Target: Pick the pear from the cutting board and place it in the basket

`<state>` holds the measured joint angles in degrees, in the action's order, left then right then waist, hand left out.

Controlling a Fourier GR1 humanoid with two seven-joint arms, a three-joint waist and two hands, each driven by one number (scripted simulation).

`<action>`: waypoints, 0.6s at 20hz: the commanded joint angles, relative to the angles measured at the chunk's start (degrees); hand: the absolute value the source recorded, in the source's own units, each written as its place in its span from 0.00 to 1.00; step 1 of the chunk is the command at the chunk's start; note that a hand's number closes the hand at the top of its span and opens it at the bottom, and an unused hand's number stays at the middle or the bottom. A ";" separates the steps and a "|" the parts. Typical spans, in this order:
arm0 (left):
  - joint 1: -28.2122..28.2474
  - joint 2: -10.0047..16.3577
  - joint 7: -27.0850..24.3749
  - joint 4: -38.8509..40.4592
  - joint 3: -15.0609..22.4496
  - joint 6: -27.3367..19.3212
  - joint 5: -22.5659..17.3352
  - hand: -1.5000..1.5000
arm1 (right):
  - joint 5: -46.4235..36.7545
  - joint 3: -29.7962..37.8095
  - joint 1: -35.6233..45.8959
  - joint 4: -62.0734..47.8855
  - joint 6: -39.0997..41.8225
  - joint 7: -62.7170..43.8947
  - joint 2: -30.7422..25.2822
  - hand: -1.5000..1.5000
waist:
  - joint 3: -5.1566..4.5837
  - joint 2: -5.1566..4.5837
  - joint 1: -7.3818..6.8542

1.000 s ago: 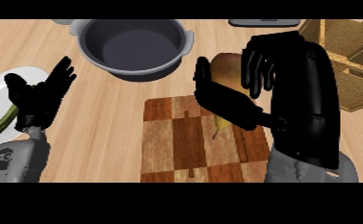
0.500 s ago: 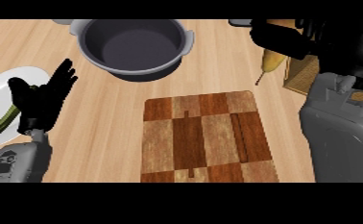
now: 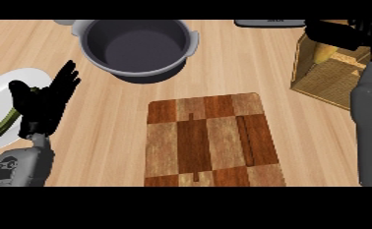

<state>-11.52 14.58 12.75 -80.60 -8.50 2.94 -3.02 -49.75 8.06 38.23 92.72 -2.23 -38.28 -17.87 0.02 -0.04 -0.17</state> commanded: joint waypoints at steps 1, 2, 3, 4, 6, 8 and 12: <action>-0.41 0.74 -0.56 1.51 -1.14 1.14 -0.36 0.50 | 3.01 3.09 -3.06 -3.86 -3.29 7.36 -1.32 1.00 | -0.02 -0.01 0.05; 0.94 1.41 -2.30 2.24 -1.48 2.75 -1.00 0.50 | 5.54 6.64 -2.27 -8.21 -4.33 10.50 -3.25 1.00 | -0.01 -0.10 -0.11; -1.61 -0.55 -3.54 4.83 -0.99 -0.37 1.06 0.50 | 4.85 4.13 -4.16 -4.55 -4.43 8.63 -0.51 1.00 | -0.03 -0.02 0.20; -1.03 0.27 0.56 0.84 0.12 0.27 1.07 0.50 | 5.47 6.06 -6.03 -9.21 -7.42 14.60 -2.08 1.00 | 0.01 -0.06 -0.02; 3.20 -0.16 0.71 -3.03 -0.29 0.64 0.29 0.50 | 5.44 5.66 -5.73 -10.52 -9.05 15.12 -0.87 1.00 | 0.00 0.01 -0.24; -1.27 -0.20 -0.84 2.43 -0.99 0.16 0.68 0.50 | 6.11 6.69 -5.46 -15.74 -12.08 18.66 -0.52 1.00 | -0.01 -0.09 -0.10; -0.95 0.81 -3.86 4.98 -1.66 2.18 0.22 0.50 | 6.71 13.59 -6.22 -20.22 -18.91 17.46 -1.33 0.00 | 0.00 -0.29 0.00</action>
<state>-12.22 15.18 11.92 -78.78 -9.71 4.29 -3.10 -44.77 17.67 34.19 77.74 -15.33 -24.14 -19.82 0.01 -0.17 -0.32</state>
